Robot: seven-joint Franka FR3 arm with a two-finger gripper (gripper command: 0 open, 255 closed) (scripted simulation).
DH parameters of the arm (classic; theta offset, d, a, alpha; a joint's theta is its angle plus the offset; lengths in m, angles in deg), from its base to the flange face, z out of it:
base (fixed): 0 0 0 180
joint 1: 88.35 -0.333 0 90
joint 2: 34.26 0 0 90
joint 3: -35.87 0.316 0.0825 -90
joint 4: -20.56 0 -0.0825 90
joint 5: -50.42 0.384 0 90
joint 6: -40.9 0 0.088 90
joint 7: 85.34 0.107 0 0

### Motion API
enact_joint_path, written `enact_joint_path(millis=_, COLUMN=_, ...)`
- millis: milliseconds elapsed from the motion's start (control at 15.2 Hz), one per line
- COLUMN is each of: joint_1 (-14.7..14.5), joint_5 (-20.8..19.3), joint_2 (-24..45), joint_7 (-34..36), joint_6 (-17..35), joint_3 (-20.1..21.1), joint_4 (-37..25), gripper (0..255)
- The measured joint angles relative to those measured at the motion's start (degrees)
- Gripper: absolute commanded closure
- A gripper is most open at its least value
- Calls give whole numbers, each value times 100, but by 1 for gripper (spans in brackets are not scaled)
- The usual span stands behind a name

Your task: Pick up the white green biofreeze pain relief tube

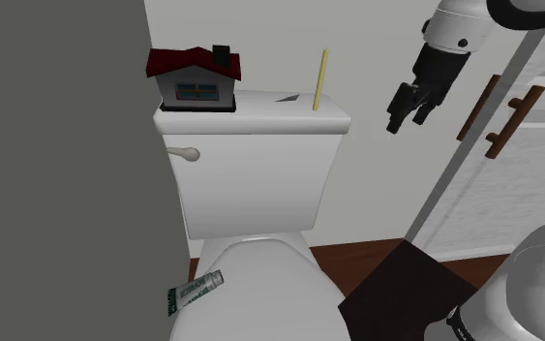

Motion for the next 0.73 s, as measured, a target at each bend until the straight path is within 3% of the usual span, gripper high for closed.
enact_joint_path(millis=198, joint_1=-67, joint_5=-2, joint_2=178, joint_7=-99, joint_6=197, joint_3=12, joint_4=45, gripper=0)
enact_joint_path(millis=726, joint_1=-512, joint_5=46, joint_2=1429, joint_7=-574, joint_6=1190, joint_3=277, joint_4=-57, gripper=0)
